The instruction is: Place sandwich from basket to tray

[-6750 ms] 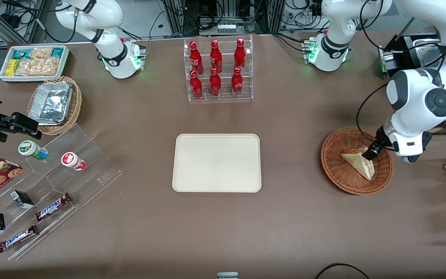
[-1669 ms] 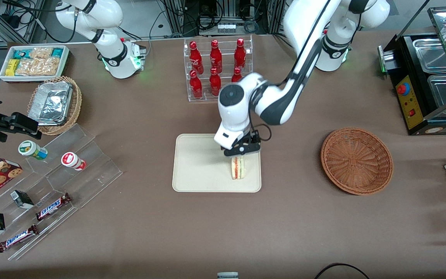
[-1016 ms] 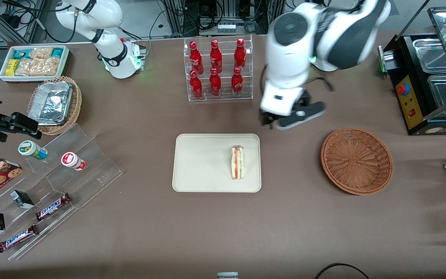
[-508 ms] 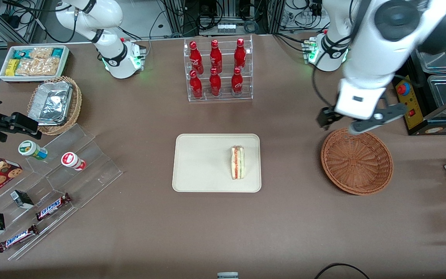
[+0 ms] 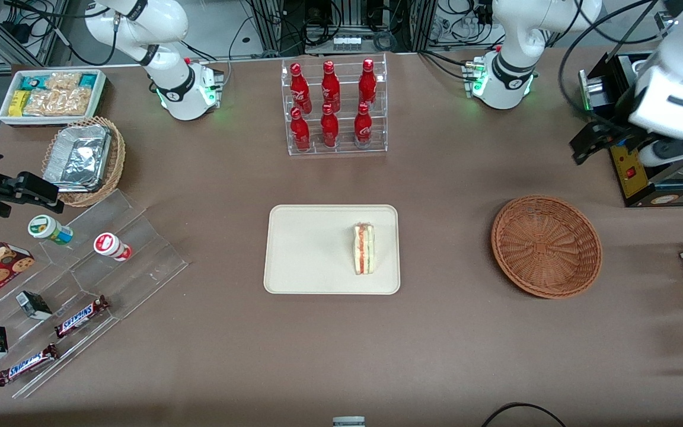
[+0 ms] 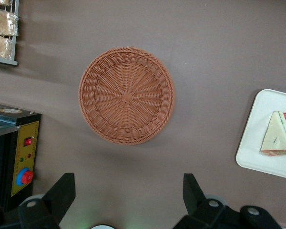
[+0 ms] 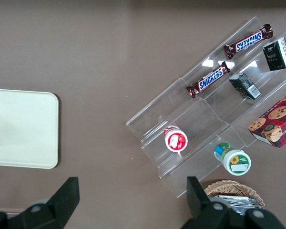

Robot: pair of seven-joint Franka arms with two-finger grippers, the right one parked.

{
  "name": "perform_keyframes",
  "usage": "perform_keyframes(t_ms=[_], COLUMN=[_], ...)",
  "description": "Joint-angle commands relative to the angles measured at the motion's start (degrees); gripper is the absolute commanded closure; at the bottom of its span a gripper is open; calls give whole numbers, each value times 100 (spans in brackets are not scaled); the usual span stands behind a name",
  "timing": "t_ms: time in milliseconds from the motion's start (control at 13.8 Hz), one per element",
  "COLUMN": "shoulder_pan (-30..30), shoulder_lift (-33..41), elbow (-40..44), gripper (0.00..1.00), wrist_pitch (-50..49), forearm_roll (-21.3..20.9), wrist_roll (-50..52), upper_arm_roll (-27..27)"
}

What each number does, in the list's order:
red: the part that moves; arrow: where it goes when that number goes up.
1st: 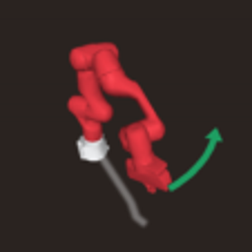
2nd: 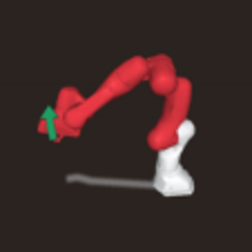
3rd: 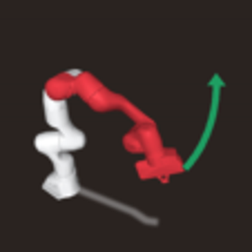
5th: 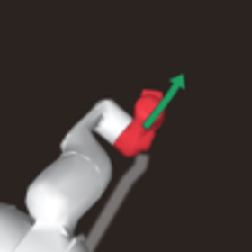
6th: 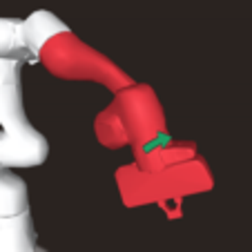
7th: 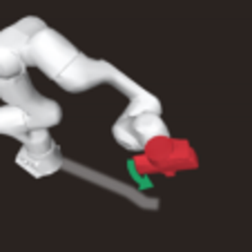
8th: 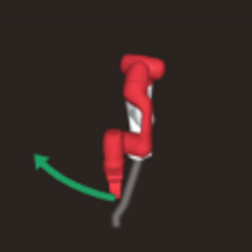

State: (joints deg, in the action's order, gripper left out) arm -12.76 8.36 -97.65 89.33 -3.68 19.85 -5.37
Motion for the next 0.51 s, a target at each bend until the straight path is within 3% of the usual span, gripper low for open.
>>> perform_keyframes(t_ms=[0, 218, 435], shoulder_pan=[484, 800, 1502], shoulder_lift=[166, 34, -133], elbow=[-141, -18, 141], gripper=[0, 0, 0], wrist_pitch=[-99, -91, -100], forearm_roll=[183, 279, 306], wrist_roll=[-656, -737, -738], upper_arm_roll=[115, 290, 1000])
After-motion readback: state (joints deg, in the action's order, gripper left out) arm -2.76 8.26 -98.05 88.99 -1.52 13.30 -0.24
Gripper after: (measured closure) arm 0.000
